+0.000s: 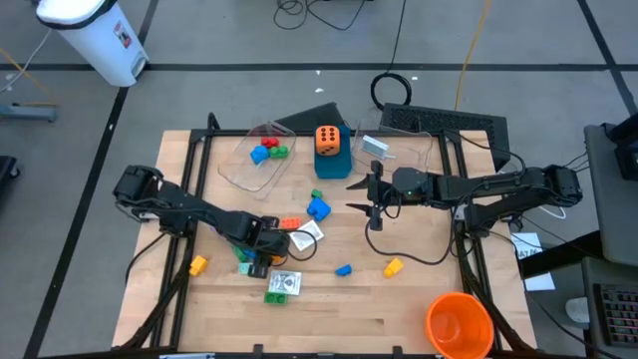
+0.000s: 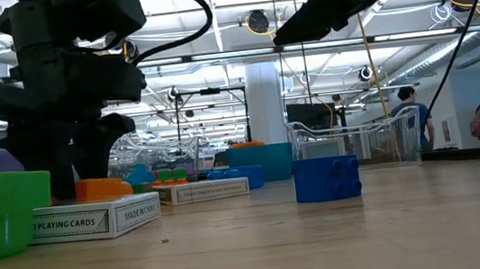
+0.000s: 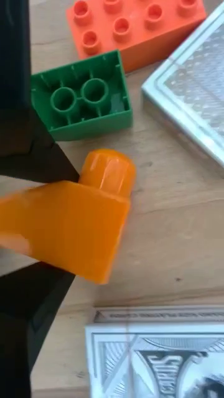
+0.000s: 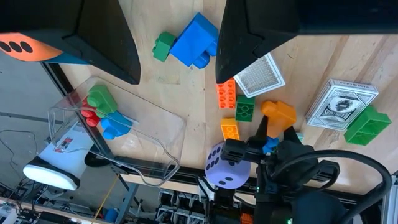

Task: Pick & Place Toys
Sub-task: Put the orange game piece into the left transparent bin

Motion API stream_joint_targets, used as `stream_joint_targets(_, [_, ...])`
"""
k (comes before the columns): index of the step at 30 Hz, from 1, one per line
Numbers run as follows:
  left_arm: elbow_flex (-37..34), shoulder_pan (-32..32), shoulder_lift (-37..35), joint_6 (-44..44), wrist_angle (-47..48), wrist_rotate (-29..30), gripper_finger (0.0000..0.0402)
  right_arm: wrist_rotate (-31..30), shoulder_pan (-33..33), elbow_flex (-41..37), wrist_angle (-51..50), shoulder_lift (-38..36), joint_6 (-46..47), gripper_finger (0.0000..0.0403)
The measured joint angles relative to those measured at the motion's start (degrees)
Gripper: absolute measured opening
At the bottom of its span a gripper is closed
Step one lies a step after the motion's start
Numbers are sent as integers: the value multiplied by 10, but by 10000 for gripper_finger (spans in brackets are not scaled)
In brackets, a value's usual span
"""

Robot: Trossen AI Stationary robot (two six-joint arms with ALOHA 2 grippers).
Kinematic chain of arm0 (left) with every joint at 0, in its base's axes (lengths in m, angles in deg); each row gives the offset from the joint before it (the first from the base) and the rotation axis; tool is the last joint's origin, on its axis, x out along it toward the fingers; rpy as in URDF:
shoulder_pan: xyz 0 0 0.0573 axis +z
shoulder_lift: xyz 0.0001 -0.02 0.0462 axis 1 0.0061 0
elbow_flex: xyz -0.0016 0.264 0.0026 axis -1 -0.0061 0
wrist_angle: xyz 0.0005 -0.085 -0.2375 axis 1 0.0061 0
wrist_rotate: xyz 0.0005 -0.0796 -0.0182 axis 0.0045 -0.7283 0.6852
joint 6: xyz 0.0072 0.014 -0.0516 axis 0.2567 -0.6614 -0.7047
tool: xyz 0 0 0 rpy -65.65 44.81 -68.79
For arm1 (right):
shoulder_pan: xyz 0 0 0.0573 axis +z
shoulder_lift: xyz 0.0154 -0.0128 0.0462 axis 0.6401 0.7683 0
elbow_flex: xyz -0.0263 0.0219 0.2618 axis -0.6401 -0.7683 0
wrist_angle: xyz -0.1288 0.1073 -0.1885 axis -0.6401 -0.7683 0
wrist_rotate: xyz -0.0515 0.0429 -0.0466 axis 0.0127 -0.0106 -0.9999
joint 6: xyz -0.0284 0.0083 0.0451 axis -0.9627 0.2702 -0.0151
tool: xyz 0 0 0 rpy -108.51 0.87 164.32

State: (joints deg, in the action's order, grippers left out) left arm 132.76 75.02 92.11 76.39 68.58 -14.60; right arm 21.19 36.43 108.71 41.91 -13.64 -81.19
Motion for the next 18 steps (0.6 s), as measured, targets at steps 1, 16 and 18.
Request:
stream_joint_targets(1, [0,0,0,0,-2,0,174,0,0,0,0,0,0,201])
stream_joint_targets(16, [0,23,0,8,-3,-20,175,0,0,0,0,0,0,201])
stream_joint_targets(18, [0,25,0,8,-3,-20,159,0,0,0,0,0,0,201])
